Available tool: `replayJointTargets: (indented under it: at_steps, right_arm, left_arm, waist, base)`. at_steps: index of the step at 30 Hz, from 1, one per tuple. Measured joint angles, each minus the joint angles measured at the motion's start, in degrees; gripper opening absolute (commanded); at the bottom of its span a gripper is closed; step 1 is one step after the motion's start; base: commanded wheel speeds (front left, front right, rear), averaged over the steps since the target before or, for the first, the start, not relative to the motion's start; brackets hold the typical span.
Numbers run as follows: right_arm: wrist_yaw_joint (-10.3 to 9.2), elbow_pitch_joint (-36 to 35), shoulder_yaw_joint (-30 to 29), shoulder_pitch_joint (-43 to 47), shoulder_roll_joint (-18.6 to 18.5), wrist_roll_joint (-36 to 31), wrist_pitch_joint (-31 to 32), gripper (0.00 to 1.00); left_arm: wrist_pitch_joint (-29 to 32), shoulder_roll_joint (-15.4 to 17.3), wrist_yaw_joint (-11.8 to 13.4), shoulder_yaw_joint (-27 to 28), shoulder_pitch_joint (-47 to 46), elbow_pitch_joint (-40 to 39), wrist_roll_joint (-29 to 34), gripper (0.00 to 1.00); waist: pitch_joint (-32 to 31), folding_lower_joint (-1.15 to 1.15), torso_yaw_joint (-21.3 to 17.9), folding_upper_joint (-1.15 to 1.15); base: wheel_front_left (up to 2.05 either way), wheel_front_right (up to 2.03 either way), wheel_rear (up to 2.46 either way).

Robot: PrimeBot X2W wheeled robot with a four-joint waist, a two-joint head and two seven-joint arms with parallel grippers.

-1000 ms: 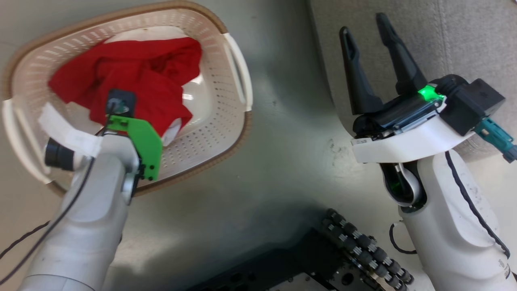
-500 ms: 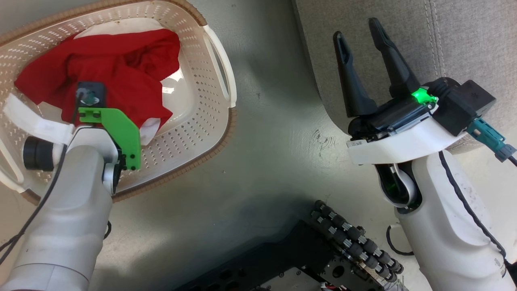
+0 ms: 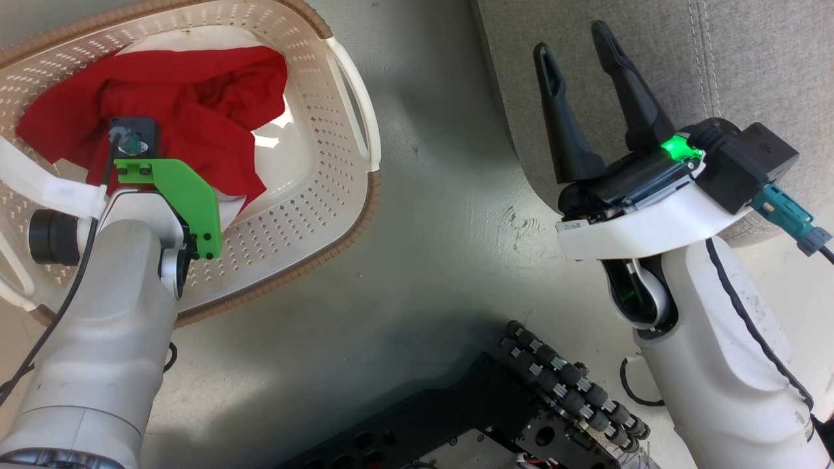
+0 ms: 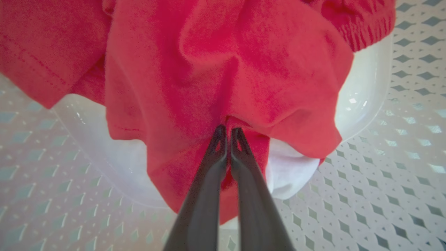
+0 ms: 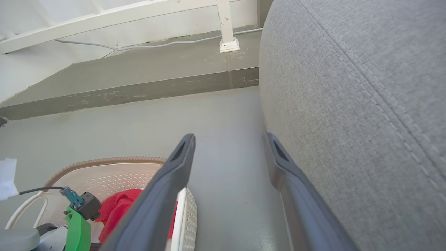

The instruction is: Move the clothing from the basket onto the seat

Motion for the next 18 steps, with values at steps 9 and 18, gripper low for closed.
replayJointTargets:
  at_steps: [9,18]
  right_arm:
    - [0.0,0.15,-0.68,-0.97,0.01,-0.12,0.0,1.0]
    - [0.08,1.8,-1.86,-1.05,0.0,-1.43,-0.01,1.0]
  left_arm:
    - [-1.96,-0.74,-0.01,-0.24,-0.42,2.47,0.0,0.0]
    - [-7.87,-2.83,-1.71,-2.87,-0.38,2.32,0.55,0.0]
  waist:
    - [-0.93,0.0,0.69,0.0]
    - [-3.87,-0.01,2.54,0.0]
  base:
    - [0.0,0.0,0.0]
    - [0.0,0.0,0.0]
